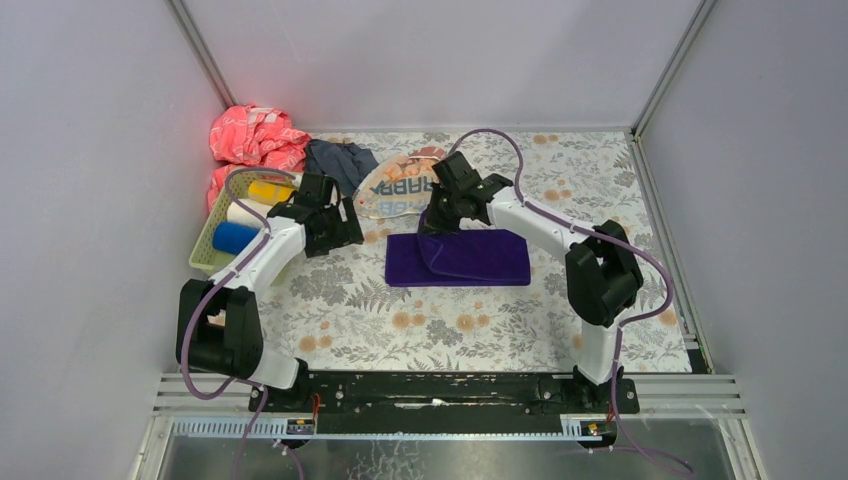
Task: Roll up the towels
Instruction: Fold the towel at the center of the board.
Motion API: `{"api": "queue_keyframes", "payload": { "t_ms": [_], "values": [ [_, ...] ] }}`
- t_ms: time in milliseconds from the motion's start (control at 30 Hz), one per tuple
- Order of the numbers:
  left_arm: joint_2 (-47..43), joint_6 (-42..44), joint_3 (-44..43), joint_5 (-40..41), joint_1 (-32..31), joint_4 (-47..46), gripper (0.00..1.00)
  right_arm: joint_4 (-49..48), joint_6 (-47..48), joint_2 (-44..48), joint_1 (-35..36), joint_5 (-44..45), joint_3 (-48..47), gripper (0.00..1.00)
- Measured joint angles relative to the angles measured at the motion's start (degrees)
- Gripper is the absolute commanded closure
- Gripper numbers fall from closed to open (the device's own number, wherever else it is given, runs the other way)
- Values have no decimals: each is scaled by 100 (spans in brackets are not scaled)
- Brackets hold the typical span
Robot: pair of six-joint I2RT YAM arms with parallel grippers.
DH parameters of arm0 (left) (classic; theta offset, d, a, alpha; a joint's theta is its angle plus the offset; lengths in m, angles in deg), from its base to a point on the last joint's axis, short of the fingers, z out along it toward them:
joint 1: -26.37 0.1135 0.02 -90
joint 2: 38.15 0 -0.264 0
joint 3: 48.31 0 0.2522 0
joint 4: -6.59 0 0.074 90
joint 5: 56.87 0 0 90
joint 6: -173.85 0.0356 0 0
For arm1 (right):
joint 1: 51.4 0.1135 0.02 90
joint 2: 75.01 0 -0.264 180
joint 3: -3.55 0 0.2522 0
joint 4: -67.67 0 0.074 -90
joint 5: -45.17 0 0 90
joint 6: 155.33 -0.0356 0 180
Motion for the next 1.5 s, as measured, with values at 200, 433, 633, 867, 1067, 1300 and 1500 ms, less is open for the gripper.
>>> {"api": "queue_keyframes", "payload": {
  "t_ms": [200,433,633,867,1067,1300,1500],
  "values": [
    [11,2,17,-42,-11,-4,17,-297,-273,-96,107,157,-2,100],
    [39,0,20,-85,-20,-4,18,-693,-474,-651,164,105,-2,100],
    [50,2,24,-92,-35,-4,18,-822,-573,-1016,254,-44,-2,100],
    [96,2,26,-114,-52,-7,18,-870,-579,-1034,313,-168,-2,99],
    [116,0,26,-133,-74,-7,18,-901,-557,-1034,334,-214,-2,80],
    [118,2,26,-133,-98,-7,18,-1176,-455,-1176,345,-629,-125,50],
    [118,2,26,-151,-131,-9,18,-1403,-39,-1097,350,-953,-105,44]
  ]
}}
